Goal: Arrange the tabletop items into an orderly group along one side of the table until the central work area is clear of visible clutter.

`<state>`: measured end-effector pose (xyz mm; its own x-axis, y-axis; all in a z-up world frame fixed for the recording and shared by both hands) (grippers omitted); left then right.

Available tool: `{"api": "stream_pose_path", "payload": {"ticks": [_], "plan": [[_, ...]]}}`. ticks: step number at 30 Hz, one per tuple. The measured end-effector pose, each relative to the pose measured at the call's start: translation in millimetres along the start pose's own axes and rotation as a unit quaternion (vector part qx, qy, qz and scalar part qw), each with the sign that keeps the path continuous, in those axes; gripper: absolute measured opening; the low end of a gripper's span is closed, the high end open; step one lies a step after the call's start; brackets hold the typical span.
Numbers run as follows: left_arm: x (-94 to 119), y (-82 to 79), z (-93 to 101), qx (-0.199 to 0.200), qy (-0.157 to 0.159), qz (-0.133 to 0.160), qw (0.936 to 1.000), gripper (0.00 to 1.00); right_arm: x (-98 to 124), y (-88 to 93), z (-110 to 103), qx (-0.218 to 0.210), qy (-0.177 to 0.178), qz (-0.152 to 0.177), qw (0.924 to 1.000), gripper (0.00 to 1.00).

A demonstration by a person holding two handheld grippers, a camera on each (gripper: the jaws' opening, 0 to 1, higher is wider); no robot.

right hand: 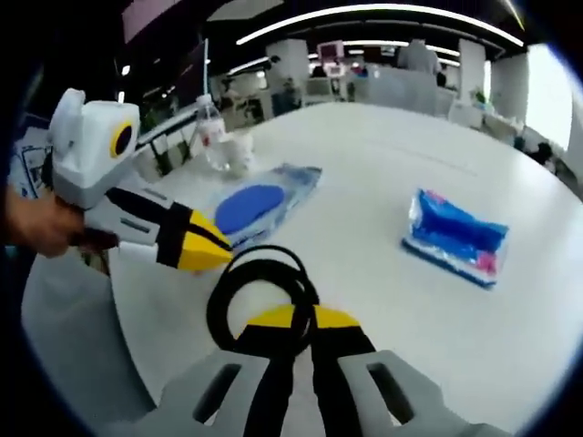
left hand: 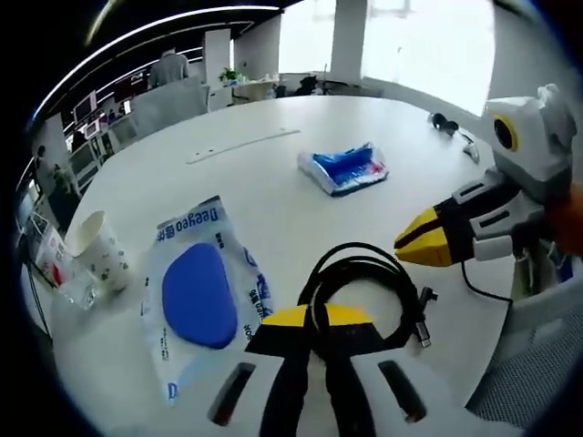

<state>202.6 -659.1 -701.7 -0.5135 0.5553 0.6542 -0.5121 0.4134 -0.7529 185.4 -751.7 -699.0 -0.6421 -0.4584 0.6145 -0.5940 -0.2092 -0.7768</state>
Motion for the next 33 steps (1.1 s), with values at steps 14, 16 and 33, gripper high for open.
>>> {"api": "stream_pose_path", "payload": {"ticks": [14,16,33], "plan": [[-4.7,11.1,1.7,-0.027,-0.007,-0.016,0.9995,0.00,-8.2,22.5,-1.5,0.007,0.000,-0.035,0.9994,0.00],[-3.9,8.4,-1.7,-0.030,-0.013,-0.008,0.9994,0.00,-9.0,24.4,-1.3,0.004,0.001,-0.037,0.9993,0.00],[-9.0,24.1,2.2,-0.013,0.000,-0.031,0.9994,0.00,-8.8,32.9,-3.4,-0.023,-0.003,-0.042,0.9989,0.00]]}}
Point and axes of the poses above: the point that each gripper's makers call its tool centre point, and the gripper's own axes: x roughly backward along the fingers, z roughly to its right, y roughly out of its underside, the point moved 1 cm from there along x, roughly backward along the fingers, and after that the axes turned 3 degrees about z, right-handed, at the moved point
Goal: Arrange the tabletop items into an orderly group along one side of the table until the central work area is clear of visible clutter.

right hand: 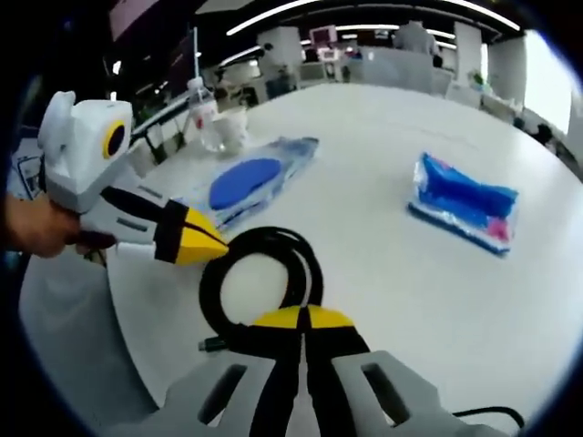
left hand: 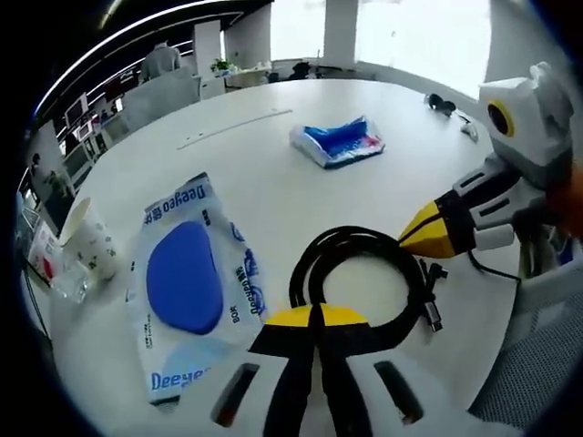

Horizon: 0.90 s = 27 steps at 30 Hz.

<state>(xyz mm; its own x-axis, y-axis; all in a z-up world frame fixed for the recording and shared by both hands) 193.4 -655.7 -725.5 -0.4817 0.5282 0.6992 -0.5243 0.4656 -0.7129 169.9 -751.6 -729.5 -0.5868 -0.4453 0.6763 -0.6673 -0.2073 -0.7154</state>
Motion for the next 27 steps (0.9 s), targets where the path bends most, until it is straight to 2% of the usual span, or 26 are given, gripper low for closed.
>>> {"api": "stream_pose_path", "payload": {"ticks": [10,16,24,27], "plan": [[3.2,0.4,1.0,-0.011,0.004,0.003,0.9999,0.00,0.9,0.2,-2.0,0.011,0.001,-0.010,0.9999,0.00],[11.0,-8.7,-5.6,-0.012,-0.008,0.025,0.9996,0.10,0.4,-2.4,-2.9,0.012,0.003,0.000,0.9999,0.00],[18.7,-6.2,-14.8,-0.014,-0.018,0.032,0.9992,0.13,2.7,-24.5,-4.2,0.015,0.004,0.030,0.9994,0.05],[22.5,-5.9,-18.6,-0.013,-0.023,0.032,0.9991,0.14,2.0,-27.0,-6.5,0.018,-0.001,0.028,0.9995,0.06]]}}
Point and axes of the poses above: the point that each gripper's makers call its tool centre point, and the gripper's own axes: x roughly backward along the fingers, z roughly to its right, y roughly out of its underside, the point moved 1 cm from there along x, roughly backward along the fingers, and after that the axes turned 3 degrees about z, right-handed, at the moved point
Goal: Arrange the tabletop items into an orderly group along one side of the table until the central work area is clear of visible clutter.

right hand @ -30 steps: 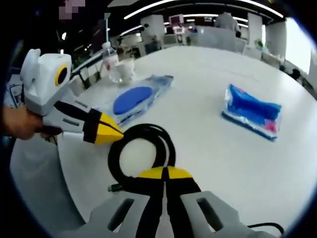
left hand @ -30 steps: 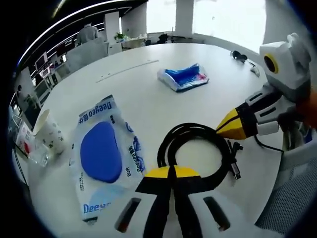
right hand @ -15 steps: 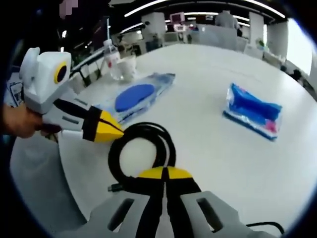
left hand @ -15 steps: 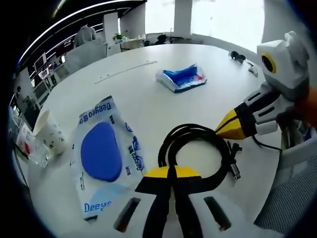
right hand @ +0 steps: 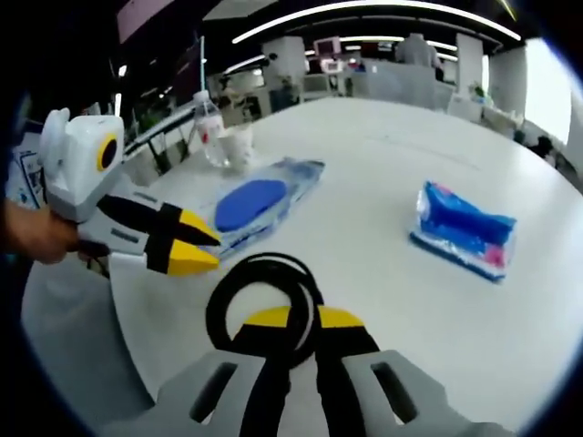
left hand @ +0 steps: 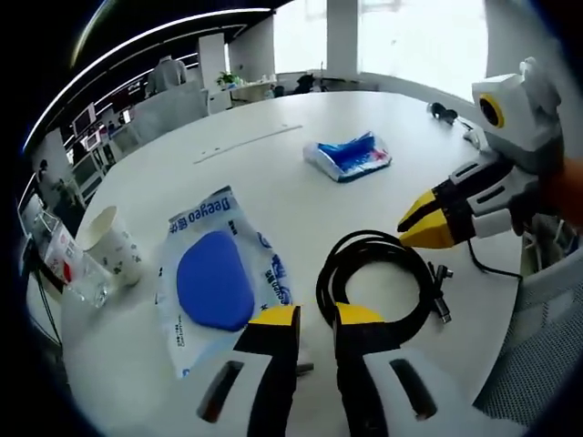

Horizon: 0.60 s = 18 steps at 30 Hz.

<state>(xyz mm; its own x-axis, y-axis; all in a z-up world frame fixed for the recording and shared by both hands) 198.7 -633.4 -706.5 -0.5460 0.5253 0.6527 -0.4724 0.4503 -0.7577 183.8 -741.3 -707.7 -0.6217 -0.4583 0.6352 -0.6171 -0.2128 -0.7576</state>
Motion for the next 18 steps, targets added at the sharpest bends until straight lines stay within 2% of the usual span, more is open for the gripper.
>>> {"api": "stream_pose_path", "payload": {"ticks": [4,8,10,12,16,18], "plan": [[3.0,-3.6,-5.7,0.003,-0.004,0.004,1.0000,0.17,0.1,-5.0,-0.7,0.016,0.000,0.000,0.9999,0.10],[5.4,-11.1,-9.5,0.003,-0.005,0.013,0.9999,0.25,2.7,-13.9,1.4,0.027,0.006,0.009,0.9996,0.20],[6.5,-16.6,-15.5,-0.009,-0.019,0.025,0.9995,0.36,4.5,-18.3,2.9,0.030,0.010,0.011,0.9994,0.25],[6.7,-19.6,-19.4,-0.003,-0.025,0.031,0.9992,0.49,6.0,-24.9,6.3,0.039,0.017,0.020,0.9989,0.31],[9.4,-23.9,-24.1,-0.006,-0.033,0.043,0.9985,0.61,7.9,-35.1,8.6,0.039,0.026,0.031,0.9984,0.41],[11.6,-25.8,-28.4,-0.011,-0.042,0.048,0.9979,0.72,7.3,-37.8,6.6,0.036,0.022,0.032,0.9986,0.45]]}}
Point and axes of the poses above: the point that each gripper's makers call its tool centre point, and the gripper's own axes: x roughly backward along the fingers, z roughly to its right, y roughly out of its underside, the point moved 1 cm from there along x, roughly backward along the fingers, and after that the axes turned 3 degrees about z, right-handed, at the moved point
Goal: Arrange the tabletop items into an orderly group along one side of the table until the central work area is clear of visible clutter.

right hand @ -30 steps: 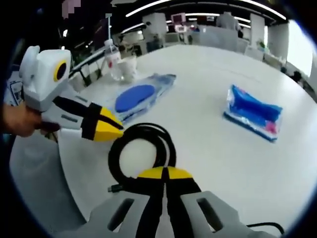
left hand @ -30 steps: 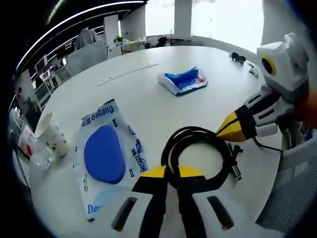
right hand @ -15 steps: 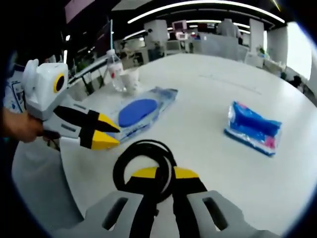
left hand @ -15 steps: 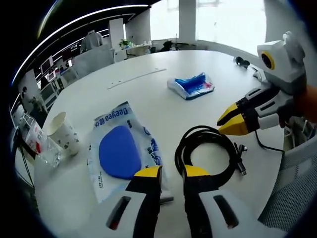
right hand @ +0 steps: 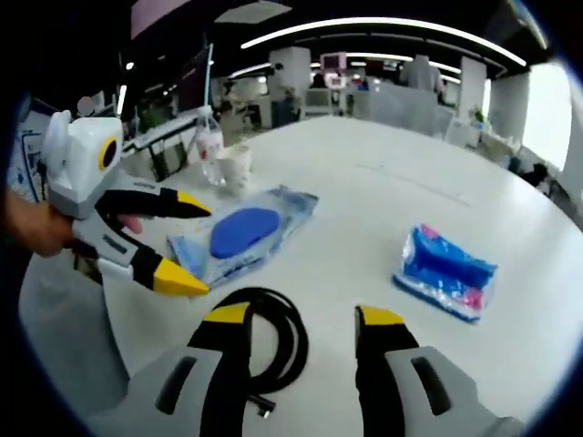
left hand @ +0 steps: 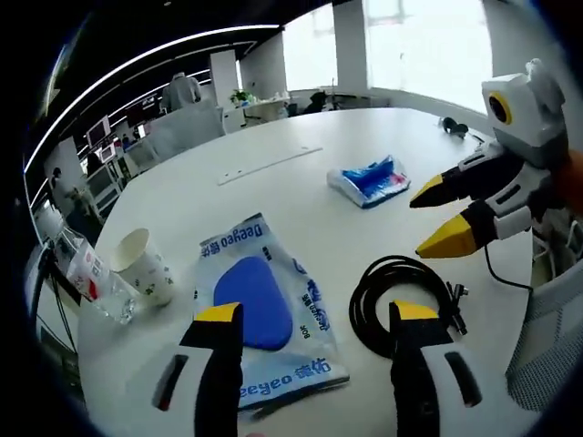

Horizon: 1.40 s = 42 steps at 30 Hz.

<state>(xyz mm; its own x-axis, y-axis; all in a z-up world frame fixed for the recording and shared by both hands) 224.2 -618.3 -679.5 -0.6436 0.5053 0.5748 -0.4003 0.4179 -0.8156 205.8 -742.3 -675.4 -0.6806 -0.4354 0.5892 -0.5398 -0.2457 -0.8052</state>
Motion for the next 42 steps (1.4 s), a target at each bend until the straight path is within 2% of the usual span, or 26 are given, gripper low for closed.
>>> {"api": "stream_pose_path", "payload": {"ticks": [2,6,9,20,24,29,42], "plan": [[1.7,-1.4,-5.6,-0.001,-0.007,0.005,1.0000,0.81,0.2,-1.6,-2.8,-0.003,-0.002,-0.004,1.0000,0.51],[5.5,-3.8,-15.3,0.025,-0.015,0.009,0.9995,0.85,4.2,-9.8,-5.4,0.012,0.004,0.002,0.9999,0.63],[5.5,-4.7,-19.2,0.035,-0.016,0.011,0.9992,0.88,4.5,-13.2,-5.8,0.013,0.003,0.000,0.9999,0.68],[9.7,-5.1,-29.2,0.038,-0.005,0.023,0.9990,0.91,3.0,-28.6,-4.8,0.012,0.022,0.011,0.9996,0.85],[10.0,-2.8,-34.1,0.038,0.001,0.025,0.9990,0.91,2.7,-35.4,0.5,0.015,0.046,0.022,0.9986,0.92],[10.4,0.0,-38.6,0.035,0.010,0.030,0.9989,0.91,2.3,-39.0,1.8,0.001,0.060,0.027,0.9978,0.94],[15.2,4.8,-39.7,0.018,0.038,0.036,0.9985,0.90,1.9,-51.4,-1.3,0.000,0.081,0.042,0.9959,0.95]]}}
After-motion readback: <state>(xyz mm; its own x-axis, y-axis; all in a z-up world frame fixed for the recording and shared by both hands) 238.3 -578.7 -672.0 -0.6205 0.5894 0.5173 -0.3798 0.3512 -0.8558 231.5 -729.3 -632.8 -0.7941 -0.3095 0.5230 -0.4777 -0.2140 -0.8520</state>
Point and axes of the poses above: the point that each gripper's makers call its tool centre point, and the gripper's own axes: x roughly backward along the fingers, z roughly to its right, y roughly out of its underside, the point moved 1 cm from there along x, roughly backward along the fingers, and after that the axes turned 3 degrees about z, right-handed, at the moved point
